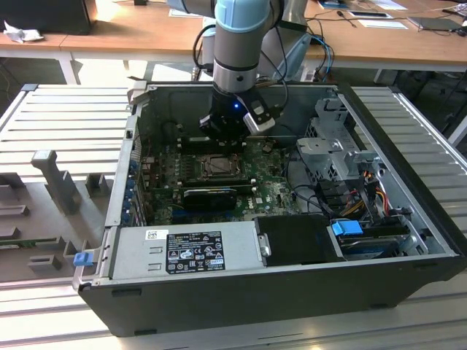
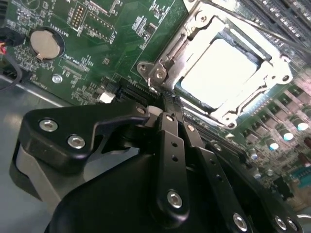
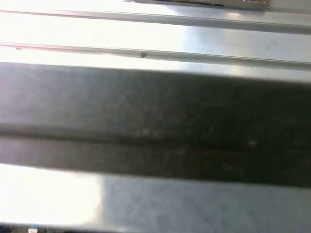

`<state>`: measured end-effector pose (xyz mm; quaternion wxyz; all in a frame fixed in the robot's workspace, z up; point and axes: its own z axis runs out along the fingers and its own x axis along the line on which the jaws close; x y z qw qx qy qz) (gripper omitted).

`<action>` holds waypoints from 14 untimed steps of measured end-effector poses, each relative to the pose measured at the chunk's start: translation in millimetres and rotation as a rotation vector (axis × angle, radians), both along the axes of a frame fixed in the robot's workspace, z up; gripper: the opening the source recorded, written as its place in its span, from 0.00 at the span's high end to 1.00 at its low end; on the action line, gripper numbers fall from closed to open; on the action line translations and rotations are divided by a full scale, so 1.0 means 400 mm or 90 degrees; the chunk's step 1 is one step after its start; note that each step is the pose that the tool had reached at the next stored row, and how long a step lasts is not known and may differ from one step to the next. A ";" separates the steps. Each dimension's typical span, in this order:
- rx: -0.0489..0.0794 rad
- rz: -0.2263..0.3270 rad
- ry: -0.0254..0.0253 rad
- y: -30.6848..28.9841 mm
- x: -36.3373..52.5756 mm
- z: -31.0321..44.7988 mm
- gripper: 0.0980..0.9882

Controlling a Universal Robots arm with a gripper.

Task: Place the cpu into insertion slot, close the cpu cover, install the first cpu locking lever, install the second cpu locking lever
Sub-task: 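Install the first cpu locking lever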

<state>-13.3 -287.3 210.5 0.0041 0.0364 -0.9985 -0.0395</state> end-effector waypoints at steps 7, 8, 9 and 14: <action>0.000 0.000 0.0001 -0.003 0.000 0.033 0.99; 0.000 0.000 0.0001 -0.005 0.000 0.033 0.99; 0.000 0.000 0.0001 -0.007 0.000 0.033 0.99; 0.000 0.000 0.0000 -0.016 0.000 0.033 0.99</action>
